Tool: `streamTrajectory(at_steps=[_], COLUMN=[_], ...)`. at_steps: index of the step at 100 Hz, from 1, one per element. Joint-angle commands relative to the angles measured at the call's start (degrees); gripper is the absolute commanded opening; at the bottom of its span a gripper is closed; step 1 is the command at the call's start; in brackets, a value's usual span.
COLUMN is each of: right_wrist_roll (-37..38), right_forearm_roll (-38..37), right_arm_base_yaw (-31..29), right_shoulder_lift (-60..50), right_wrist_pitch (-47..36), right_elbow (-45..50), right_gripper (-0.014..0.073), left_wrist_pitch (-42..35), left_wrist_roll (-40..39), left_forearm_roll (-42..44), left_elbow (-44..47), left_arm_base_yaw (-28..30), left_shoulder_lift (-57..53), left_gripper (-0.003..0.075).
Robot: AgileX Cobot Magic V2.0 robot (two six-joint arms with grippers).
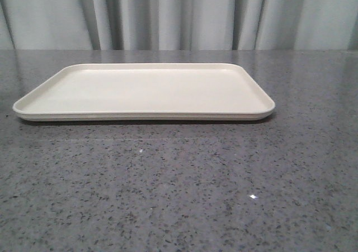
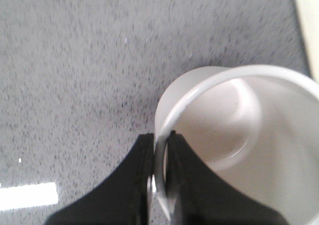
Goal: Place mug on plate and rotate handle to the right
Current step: 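Grasp the white mug by its rim with the left gripper, then lower the white mug onto the cream tray with the left gripper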
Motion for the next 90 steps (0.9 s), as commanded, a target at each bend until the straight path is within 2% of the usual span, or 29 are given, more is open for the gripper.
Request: streamTrajectory(at_steps=[1,25,63,90], right_wrist_roll=[-0.35,-0.35,-0.35,-0.35], right_forearm_roll=[-0.02,-0.02,-0.02,-0.02], right_arm_base_yaw=[-0.39,-0.39,-0.39,-0.39], right_shoulder_lift=[0.16,0.16,0.16,0.16], right_wrist_pitch=[-5.33,-5.63,-5.63,-5.51], right_elbow=[-1.77,-1.77,-1.77,-1.77], right_gripper=[0.0367,0.0367,0.0367,0.0367], left_wrist_pitch=[0.18,-0.1,0.14,-0.45], left_wrist_roll=[1.06,4.79,4.79,4.79], left_forearm_roll=[-1.74,-9.04,-10.0,-10.11], left_elbow=[-4.4,-13.14,-32.29,-36.71], left_arm_base_yaw=[0.08,-0.87,-17.26,-22.5], left_shoulder_lift=[-1.39,2.78,18.9,29.07], left_gripper=[-0.0015,-0.002,-0.002,-0.002])
